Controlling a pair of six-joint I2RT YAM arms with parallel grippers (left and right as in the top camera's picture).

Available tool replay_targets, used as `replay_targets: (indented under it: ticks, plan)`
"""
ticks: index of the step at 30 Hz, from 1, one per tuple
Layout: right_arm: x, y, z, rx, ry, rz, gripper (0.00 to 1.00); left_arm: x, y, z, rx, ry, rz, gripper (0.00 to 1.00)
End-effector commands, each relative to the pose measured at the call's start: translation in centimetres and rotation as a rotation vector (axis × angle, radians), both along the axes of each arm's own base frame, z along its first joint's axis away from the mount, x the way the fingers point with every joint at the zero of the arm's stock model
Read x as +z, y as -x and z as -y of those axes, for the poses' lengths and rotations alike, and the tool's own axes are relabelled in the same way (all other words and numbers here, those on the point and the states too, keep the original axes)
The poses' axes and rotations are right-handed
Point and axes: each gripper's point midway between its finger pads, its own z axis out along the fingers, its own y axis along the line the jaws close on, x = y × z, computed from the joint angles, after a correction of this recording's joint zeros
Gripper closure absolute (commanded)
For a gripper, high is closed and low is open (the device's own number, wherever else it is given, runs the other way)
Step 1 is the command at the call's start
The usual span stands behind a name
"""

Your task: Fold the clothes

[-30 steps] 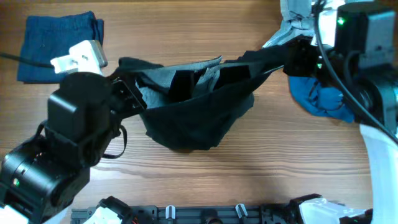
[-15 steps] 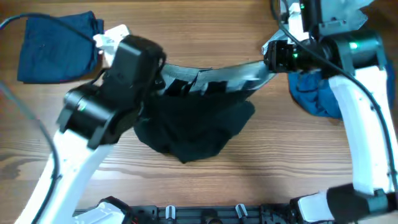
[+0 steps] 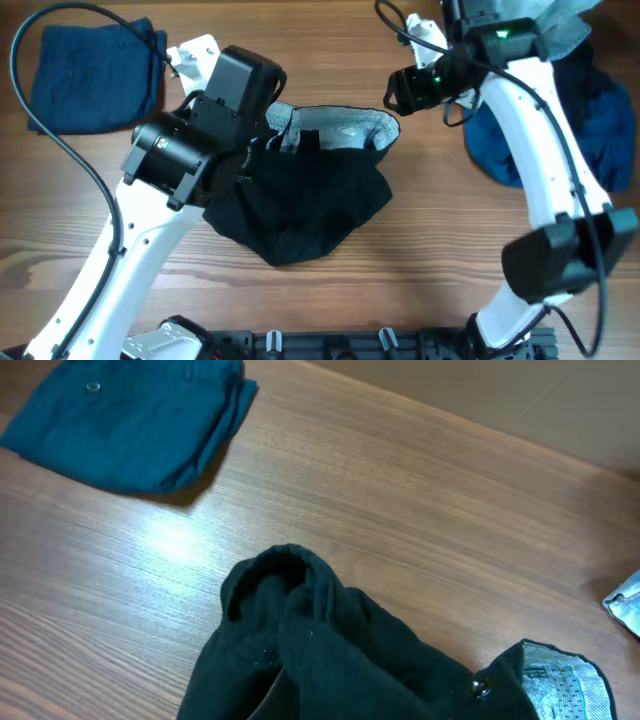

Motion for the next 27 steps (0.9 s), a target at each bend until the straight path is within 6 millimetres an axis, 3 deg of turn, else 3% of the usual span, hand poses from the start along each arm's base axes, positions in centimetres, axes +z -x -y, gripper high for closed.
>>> replay_targets:
  ticks: [1, 7, 14, 17, 22, 24, 26, 27]
  plan:
    - [-4.4, -0.5, -0.5, 0.021, -0.049, -0.118, 0.32, 1.5, 0.0, -1.0, 0.019, -0.023, 0.044, 0.96]
    - [-9.3, -0.7, 0.4, -0.038, -0.069, -0.268, 0.32, 1.5, 0.0, -1.0, 0.019, -0.022, 0.046, 0.96]
    - [-9.5, -0.1, -0.2, -0.031, -0.111, -0.309, 0.35, 1.5, 0.0, -1.0, 0.019, -0.021, 0.046, 0.96]
    - [-9.6, 0.1, -0.3, -0.030, -0.117, -0.316, 0.43, 1.5, 0.0, -1.0, 0.019, -0.021, 0.046, 0.96]
    - [-11.6, 1.2, -0.4, -0.029, -0.131, -0.355, 0.50, 1.6, -0.2, -0.9, 0.019, -0.016, 0.055, 0.96]
    - [-12.8, 1.7, -0.8, -0.027, -0.159, -0.369, 0.64, 1.7, -0.2, -0.9, 0.019, -0.015, 0.057, 0.96]
    - [-13.1, 1.4, -0.9, -0.027, -0.163, -0.357, 0.90, 1.7, -0.2, -0.9, 0.020, -0.015, 0.058, 0.96]
    - [-12.9, 1.1, -0.9, -0.026, -0.165, -0.343, 0.96, 1.7, -0.3, -0.9, 0.021, -0.016, 0.061, 0.96]
